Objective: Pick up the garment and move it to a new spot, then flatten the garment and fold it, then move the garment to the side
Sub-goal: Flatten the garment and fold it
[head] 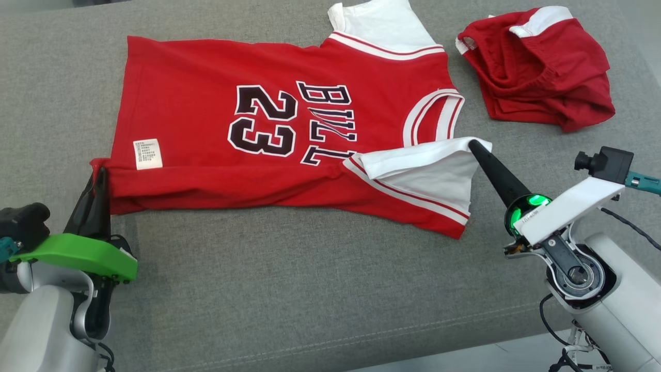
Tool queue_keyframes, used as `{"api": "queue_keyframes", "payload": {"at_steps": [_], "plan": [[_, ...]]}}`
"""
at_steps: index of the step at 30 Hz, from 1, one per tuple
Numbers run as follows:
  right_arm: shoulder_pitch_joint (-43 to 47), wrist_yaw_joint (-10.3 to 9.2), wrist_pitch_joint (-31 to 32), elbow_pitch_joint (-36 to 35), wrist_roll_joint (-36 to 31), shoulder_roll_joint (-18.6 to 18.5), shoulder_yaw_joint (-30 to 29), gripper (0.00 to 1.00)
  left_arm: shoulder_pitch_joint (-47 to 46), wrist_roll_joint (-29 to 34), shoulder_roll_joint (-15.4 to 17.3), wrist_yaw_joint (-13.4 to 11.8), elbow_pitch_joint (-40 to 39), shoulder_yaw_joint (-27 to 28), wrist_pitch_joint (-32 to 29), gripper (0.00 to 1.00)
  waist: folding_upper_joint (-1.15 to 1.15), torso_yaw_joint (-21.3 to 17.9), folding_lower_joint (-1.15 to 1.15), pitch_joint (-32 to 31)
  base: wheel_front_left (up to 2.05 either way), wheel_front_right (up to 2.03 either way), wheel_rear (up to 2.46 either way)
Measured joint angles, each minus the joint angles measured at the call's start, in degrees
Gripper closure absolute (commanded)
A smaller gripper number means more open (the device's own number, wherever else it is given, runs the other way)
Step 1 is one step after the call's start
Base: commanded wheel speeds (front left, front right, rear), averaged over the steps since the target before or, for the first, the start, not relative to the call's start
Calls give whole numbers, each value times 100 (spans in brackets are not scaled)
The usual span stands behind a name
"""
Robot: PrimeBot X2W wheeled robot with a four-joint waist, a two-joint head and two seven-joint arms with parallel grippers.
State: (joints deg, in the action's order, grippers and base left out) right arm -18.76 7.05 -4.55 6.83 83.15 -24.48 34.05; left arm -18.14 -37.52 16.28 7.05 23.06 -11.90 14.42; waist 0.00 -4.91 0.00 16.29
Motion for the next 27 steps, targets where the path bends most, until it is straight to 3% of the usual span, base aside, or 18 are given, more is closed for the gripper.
{"api": "queue_keyframes", "payload": {"at_steps": [27], "plan": [[-1093, 0, -93, 934, -319, 283, 208, 100, -1062, -19, 2, 8, 781, -289, -75, 100, 0, -102, 0, 546, 0, 0, 0]]}}
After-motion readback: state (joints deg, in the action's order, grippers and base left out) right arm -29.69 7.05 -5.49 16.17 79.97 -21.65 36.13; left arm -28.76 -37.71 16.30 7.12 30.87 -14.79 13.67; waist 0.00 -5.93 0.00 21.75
